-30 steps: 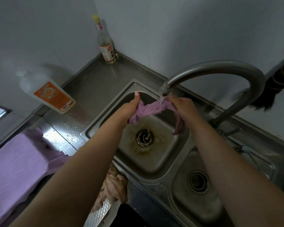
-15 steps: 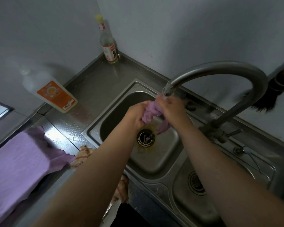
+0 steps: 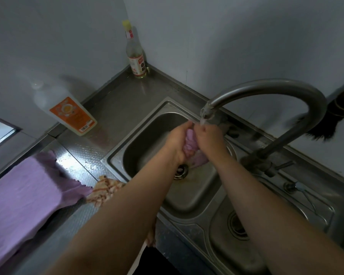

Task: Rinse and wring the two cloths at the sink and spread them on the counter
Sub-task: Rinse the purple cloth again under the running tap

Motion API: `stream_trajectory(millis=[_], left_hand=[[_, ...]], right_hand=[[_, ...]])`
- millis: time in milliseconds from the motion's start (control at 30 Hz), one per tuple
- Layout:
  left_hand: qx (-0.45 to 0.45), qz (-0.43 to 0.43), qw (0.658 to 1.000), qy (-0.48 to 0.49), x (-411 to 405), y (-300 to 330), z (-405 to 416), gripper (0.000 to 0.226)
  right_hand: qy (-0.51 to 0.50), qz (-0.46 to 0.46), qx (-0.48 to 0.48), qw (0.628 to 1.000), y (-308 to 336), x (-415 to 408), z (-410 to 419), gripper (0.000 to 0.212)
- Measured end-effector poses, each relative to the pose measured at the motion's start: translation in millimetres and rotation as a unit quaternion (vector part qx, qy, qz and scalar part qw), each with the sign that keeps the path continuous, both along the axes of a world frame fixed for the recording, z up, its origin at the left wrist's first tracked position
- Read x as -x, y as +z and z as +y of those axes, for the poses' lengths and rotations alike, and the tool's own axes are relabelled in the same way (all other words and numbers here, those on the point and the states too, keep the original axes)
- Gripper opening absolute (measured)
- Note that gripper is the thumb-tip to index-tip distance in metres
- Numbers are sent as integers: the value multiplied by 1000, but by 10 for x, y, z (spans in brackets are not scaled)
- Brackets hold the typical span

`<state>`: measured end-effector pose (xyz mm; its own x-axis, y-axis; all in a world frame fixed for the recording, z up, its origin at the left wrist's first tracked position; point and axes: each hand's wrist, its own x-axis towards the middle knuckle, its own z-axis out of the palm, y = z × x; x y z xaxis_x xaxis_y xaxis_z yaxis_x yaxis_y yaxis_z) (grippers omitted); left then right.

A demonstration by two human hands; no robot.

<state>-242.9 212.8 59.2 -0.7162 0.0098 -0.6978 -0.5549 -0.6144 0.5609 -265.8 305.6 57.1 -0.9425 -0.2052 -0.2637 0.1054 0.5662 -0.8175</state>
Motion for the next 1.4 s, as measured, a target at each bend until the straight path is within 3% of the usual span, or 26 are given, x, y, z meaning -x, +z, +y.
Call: stream_trajectory(millis=[67, 134, 200, 267, 300, 334, 401, 467, 534, 601, 668, 701, 735, 801, 868, 935, 1035, 1102, 1269, 1402], left_hand=[[25, 31, 997, -66, -36, 29, 9, 49], [135, 69, 974, -168, 7, 29, -111, 57], [285, 99, 898, -320, 40, 66, -255, 60], [402, 97, 809, -418, 47, 110, -359, 49], [429, 94, 794, -420, 47, 147, -384, 42], [444, 100, 797, -398, 55, 168, -414, 33], [428, 145, 835, -313, 92, 164, -488, 18], [404, 194, 861, -242, 100, 187, -494, 20], [352, 184, 905, -154, 113, 225, -439, 19], [303, 169, 936, -62, 146, 280, -392, 12], [277, 145, 949, -36, 159, 284, -382, 2], [268, 124, 955, -32, 142, 250, -396, 12], [251, 97, 963, -22, 123, 160, -412, 23], [248, 51, 968, -10, 52, 39, -373, 27], [255, 7, 967, 0, -18, -79, -279, 24], [209, -31, 977, 21, -66, -111, -137, 28], [188, -46, 981, -29, -105, -42, 82, 40], [203, -47, 976, -59, -120, -20, 155, 48], [244, -46, 965, -88, -66, 29, 161, 59], [271, -52, 957, -86, -39, 31, 125, 62]], right_hand=[[10, -5, 10, 1000, 25, 128, 50, 48], [29, -51, 57, 997, 27, 178, 100, 43], [13, -121, 126, 985, 83, 181, 140, 34], [18, -141, 92, 986, 136, 199, 194, 38], [36, -129, 65, 989, 120, 223, 235, 43], [63, -120, 58, 989, 88, 243, 282, 49], [124, -109, 71, 984, 38, 227, 359, 57], [157, -130, 60, 977, -117, 198, 425, 40], [175, -158, 43, 971, -323, 143, 471, 23], [106, -191, 70, 973, -482, 53, 482, 18], [-2, -234, 151, 961, -567, 16, 473, 13], [-59, -270, 233, 932, -598, 24, 451, 8], [-107, -298, 319, 893, -582, 34, 428, 16], [-126, -308, 450, 829, -560, 89, 402, 29], [-88, -273, 508, 812, -390, 80, 315, 25], [-54, -240, 499, 831, -233, 2, 161, 29], [9, -115, 327, 938, -112, -146, -57, 25], [-19, -37, 247, 968, -36, -159, -111, 30], [-118, -55, 195, 972, 50, 47, -230, 42], [-162, -70, 251, 952, 76, 136, -335, 43]])
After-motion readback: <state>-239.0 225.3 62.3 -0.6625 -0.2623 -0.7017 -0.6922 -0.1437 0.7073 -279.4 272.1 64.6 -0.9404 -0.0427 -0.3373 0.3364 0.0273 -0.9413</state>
